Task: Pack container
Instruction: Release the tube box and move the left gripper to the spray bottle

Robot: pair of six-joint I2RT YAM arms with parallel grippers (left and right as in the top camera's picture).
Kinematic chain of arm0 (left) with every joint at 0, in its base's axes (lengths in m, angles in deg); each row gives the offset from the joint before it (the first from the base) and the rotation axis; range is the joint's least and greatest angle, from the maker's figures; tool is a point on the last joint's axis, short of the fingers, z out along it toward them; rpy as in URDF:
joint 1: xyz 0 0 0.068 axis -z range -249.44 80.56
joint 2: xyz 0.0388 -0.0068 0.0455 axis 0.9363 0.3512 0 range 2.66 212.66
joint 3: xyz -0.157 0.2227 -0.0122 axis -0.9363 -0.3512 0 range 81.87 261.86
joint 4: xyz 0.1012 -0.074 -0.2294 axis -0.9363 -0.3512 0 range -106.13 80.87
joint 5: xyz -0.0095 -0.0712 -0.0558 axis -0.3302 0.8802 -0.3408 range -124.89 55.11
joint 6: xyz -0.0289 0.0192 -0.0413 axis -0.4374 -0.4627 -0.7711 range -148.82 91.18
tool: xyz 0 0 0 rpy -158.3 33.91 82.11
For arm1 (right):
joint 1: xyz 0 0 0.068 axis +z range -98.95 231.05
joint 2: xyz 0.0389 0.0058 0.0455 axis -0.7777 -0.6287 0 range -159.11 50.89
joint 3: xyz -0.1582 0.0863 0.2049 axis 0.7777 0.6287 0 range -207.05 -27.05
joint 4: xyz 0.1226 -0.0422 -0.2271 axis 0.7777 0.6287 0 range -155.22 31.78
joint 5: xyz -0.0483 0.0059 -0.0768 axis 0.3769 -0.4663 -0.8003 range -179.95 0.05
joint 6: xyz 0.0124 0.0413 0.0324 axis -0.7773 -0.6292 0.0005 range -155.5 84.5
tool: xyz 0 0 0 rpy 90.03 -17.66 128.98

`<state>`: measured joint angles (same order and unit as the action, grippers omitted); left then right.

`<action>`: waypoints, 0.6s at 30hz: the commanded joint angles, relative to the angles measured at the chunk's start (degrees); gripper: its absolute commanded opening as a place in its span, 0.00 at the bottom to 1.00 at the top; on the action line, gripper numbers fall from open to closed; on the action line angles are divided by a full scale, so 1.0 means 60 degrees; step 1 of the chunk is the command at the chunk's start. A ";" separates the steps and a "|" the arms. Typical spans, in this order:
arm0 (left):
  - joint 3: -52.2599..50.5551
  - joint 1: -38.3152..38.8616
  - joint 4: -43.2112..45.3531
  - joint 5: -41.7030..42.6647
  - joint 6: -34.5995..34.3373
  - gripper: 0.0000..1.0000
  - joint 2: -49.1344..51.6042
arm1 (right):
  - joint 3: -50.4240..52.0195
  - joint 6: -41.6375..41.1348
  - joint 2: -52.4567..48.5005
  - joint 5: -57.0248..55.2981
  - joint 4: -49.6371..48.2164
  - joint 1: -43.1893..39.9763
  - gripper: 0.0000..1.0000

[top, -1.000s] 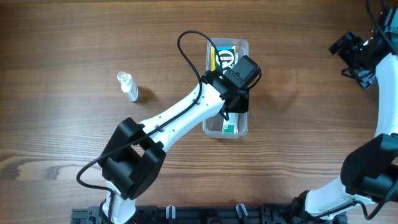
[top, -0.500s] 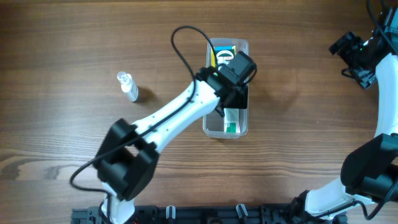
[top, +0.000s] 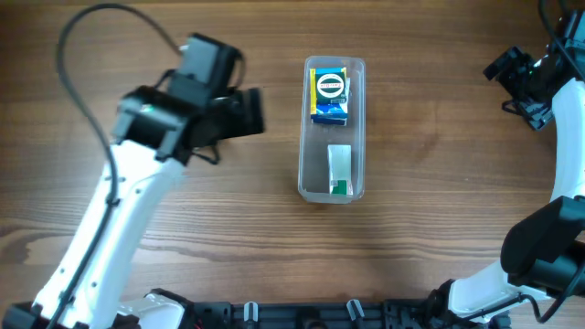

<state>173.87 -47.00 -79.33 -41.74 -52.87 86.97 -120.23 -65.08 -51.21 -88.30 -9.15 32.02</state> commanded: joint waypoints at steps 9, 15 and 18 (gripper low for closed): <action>0.0095 -0.3217 -0.0787 0.0667 0.2991 1.00 0.1242 | 0.0025 -0.0095 -0.0117 -0.0058 -0.0026 0.0015 1.00; 0.0095 -0.3384 -0.0342 0.1242 0.3344 1.00 0.2699 | 0.0029 -0.0095 -0.0117 -0.0058 -0.0029 0.0015 1.00; 0.0095 -0.3388 -0.0076 0.1209 0.3949 1.00 0.3468 | 0.0029 -0.0091 -0.0117 -0.0058 -0.0026 0.0015 1.00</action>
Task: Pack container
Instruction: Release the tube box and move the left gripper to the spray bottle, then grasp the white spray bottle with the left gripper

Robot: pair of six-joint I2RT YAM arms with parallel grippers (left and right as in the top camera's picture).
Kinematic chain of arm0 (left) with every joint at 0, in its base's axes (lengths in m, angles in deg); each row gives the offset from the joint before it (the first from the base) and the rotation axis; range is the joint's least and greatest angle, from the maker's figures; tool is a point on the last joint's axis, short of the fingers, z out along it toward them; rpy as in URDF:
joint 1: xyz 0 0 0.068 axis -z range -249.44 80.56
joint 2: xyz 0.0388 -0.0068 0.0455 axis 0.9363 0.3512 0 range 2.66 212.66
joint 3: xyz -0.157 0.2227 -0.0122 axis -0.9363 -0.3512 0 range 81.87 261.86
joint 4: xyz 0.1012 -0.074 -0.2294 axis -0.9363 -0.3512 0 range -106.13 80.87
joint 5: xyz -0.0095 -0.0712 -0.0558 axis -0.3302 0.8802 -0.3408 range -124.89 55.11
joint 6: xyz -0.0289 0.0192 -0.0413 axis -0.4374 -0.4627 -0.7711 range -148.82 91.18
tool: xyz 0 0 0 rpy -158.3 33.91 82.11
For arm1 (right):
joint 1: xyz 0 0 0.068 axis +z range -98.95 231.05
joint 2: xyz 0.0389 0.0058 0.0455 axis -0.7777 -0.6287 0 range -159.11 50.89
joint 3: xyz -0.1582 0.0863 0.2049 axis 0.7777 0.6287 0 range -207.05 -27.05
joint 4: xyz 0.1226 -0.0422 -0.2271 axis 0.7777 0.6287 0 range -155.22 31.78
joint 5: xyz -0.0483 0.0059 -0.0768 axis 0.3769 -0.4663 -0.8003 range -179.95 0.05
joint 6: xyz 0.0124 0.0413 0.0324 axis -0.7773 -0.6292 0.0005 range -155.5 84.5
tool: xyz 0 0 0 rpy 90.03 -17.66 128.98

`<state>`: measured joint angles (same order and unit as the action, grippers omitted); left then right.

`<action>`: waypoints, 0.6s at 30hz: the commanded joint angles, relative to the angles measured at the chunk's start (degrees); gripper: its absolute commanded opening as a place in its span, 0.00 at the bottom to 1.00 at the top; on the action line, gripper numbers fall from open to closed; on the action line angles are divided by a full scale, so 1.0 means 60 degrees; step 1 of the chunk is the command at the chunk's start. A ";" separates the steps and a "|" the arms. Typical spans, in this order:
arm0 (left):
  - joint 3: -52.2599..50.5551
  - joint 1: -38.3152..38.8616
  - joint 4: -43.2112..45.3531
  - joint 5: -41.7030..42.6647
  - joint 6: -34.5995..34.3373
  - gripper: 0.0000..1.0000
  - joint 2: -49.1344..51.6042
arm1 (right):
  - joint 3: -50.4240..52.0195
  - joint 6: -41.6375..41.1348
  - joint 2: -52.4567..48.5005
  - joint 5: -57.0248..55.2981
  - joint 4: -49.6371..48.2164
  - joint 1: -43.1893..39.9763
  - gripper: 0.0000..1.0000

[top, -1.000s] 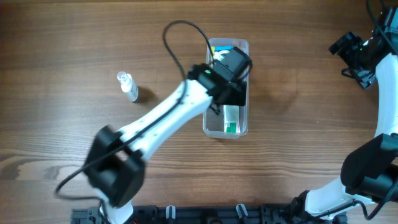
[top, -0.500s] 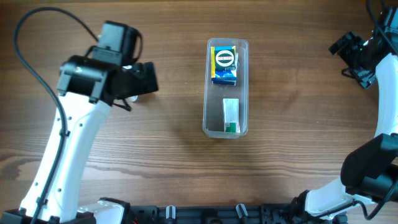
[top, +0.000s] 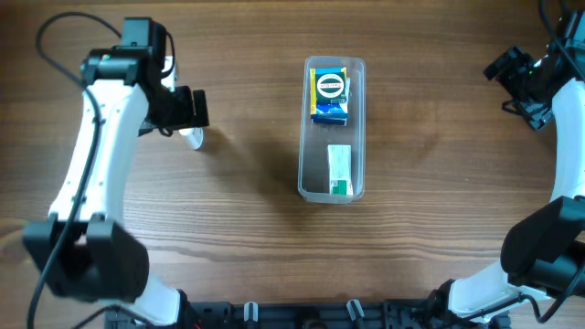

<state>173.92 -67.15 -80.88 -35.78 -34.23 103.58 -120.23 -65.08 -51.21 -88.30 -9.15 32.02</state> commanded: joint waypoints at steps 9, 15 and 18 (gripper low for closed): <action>0.0087 -0.0055 0.1027 0.0069 0.1122 1.00 0.1759 | 0.0025 -0.0091 -0.0117 -0.0058 -0.0026 0.0015 1.00; 0.0087 -0.0055 0.1319 -0.0069 0.1118 0.98 0.2007 | 0.0029 -0.0095 -0.0117 -0.0058 -0.0029 0.0015 1.00; 0.0087 -0.0055 0.1315 -0.0069 0.1118 0.96 0.2062 | 0.0025 -0.0091 -0.0117 -0.0058 -0.0026 0.0015 1.00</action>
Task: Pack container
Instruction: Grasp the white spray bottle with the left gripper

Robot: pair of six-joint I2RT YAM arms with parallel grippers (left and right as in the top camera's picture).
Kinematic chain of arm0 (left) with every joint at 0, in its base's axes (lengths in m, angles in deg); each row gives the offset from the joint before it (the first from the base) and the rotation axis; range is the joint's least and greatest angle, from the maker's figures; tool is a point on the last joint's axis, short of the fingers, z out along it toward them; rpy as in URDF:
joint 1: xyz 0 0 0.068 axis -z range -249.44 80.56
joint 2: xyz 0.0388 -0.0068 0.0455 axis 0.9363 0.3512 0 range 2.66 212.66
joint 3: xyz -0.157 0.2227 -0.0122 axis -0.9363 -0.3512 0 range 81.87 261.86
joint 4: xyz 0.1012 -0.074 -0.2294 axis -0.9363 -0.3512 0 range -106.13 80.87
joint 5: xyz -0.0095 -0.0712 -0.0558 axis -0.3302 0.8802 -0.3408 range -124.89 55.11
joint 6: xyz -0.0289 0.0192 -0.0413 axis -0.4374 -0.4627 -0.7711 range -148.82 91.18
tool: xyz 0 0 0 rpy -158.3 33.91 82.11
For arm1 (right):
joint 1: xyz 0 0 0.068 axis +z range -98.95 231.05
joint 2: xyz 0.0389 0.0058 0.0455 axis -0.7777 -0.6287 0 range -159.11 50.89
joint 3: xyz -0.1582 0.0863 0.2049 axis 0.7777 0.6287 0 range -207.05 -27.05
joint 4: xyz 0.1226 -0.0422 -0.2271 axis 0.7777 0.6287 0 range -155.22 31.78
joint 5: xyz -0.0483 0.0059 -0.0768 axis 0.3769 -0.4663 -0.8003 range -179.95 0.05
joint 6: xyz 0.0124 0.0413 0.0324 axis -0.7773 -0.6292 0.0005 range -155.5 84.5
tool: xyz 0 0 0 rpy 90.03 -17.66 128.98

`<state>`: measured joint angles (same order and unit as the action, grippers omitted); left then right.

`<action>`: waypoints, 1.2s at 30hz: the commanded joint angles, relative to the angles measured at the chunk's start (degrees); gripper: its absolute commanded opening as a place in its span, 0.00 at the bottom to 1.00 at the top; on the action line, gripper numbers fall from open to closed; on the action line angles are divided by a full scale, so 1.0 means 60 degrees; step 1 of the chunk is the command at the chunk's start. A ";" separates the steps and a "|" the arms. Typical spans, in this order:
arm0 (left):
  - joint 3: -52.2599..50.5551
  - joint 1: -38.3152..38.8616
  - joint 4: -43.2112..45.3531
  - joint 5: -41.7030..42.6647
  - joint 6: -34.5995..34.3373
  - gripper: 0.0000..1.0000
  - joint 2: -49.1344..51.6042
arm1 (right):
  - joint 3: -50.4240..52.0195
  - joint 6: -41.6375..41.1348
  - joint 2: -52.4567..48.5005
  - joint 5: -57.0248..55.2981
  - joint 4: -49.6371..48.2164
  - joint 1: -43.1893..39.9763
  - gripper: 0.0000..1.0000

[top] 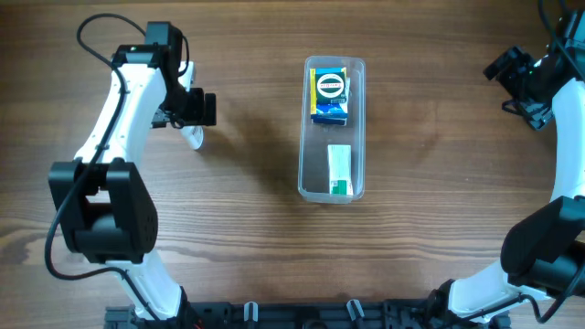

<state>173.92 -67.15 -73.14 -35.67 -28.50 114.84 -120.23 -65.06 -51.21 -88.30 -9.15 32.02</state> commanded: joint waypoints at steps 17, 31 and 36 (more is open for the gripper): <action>0.0087 -0.0055 0.0033 -0.0051 0.0164 0.86 0.0189 | 0.0025 -0.0095 -0.0117 -0.0058 -0.0026 0.0015 1.00; 0.0087 -0.0055 0.0113 -0.0051 0.0168 0.72 0.0208 | 0.0025 -0.0098 -0.0117 -0.0058 -0.0026 0.0015 1.00; 0.0087 -0.0055 0.0113 -0.0051 0.0164 0.61 0.0208 | 0.0025 -0.0095 -0.0117 -0.0058 -0.0029 0.0015 1.00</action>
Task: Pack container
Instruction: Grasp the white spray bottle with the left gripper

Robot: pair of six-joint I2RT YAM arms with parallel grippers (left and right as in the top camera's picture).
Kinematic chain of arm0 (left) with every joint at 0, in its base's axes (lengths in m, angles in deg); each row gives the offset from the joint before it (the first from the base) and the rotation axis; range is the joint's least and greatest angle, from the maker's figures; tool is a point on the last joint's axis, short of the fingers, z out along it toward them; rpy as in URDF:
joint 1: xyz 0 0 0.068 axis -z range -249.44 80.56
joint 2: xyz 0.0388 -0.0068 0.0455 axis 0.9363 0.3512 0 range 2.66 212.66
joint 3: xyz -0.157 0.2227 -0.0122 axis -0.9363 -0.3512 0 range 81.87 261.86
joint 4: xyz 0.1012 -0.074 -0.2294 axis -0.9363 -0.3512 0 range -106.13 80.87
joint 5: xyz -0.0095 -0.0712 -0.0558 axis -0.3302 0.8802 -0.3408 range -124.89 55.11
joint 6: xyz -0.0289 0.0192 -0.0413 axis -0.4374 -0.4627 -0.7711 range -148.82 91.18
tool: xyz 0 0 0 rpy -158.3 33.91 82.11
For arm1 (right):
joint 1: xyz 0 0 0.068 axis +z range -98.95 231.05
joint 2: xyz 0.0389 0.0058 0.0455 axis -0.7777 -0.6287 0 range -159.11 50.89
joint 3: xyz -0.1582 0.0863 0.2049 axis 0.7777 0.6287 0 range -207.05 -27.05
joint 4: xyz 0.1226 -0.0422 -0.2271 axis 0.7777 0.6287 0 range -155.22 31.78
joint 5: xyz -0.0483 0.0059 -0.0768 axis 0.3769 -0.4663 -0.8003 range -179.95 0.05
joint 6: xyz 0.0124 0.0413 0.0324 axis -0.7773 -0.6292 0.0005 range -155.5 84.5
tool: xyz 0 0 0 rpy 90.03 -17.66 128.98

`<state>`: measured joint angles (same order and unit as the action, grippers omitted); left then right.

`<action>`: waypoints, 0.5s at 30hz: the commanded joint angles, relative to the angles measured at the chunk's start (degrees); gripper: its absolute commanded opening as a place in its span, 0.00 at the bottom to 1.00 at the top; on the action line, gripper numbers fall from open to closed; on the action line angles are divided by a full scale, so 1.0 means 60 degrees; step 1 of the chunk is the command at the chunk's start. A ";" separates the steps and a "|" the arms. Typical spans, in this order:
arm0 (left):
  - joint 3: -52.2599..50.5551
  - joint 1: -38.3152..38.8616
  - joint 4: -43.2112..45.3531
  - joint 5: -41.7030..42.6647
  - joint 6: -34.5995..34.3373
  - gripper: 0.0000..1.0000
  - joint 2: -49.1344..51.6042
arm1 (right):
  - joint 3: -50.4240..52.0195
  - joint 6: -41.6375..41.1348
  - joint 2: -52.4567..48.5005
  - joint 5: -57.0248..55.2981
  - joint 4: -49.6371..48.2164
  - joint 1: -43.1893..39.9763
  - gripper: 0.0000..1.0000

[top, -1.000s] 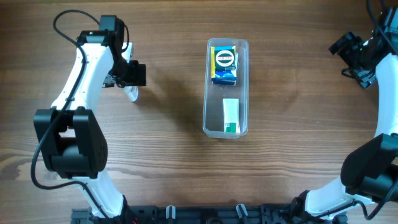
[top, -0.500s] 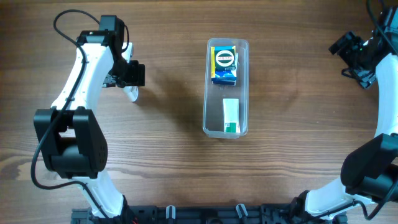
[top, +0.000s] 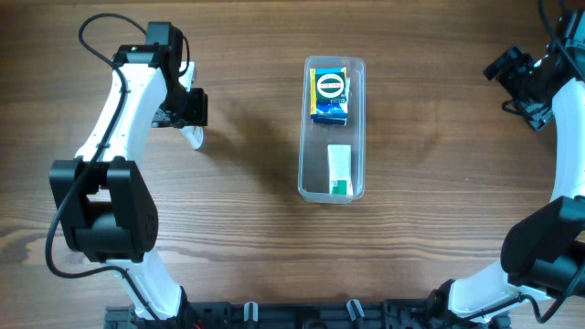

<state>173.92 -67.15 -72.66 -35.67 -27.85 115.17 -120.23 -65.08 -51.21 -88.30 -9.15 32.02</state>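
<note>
A clear plastic container (top: 311, 137) lies lengthwise in the middle of the table. A blue and yellow packet (top: 330, 96) fills its far half, and a white and green packet (top: 339, 170) lies in its near half. My left gripper (top: 192, 110) is far to the left of the container, right over a small white object (top: 193, 138) on the table. Its fingers are seen from above, so how the jaws stand is unclear. My right gripper (top: 512, 69) hangs at the far right edge, away from everything.
Wooden table (top: 430, 210) all round the container. A black cable (top: 101, 23) loops above the left arm. The black base rail (top: 302, 315) runs along the front edge.
The left gripper has shifted a little to the left over the white object. The container, both packets and the right arm are unchanged.
The left gripper was first just left of the container, which held both packets. Then it was far to the left at a small white object. It has stayed over that object since, with only small shifts. The right arm has not moved.
</note>
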 commanded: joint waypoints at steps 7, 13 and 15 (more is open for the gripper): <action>0.0087 -0.0055 -0.0004 -0.0051 0.0055 0.45 0.0153 | 0.0025 -0.0095 -0.0117 -0.0058 -0.0029 0.0015 1.00; 0.0087 -0.0055 -0.0025 -0.0055 0.0055 0.37 0.0153 | 0.0025 -0.0091 -0.0117 -0.0058 -0.0026 0.0015 1.00; 0.0087 -0.0055 -0.0066 -0.0055 0.0051 0.36 0.0153 | 0.0029 -0.0091 -0.0117 -0.0058 -0.0029 0.0015 1.00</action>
<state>173.92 -67.15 -72.75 -35.84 -27.59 115.17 -120.23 -65.08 -51.21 -88.30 -9.15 32.02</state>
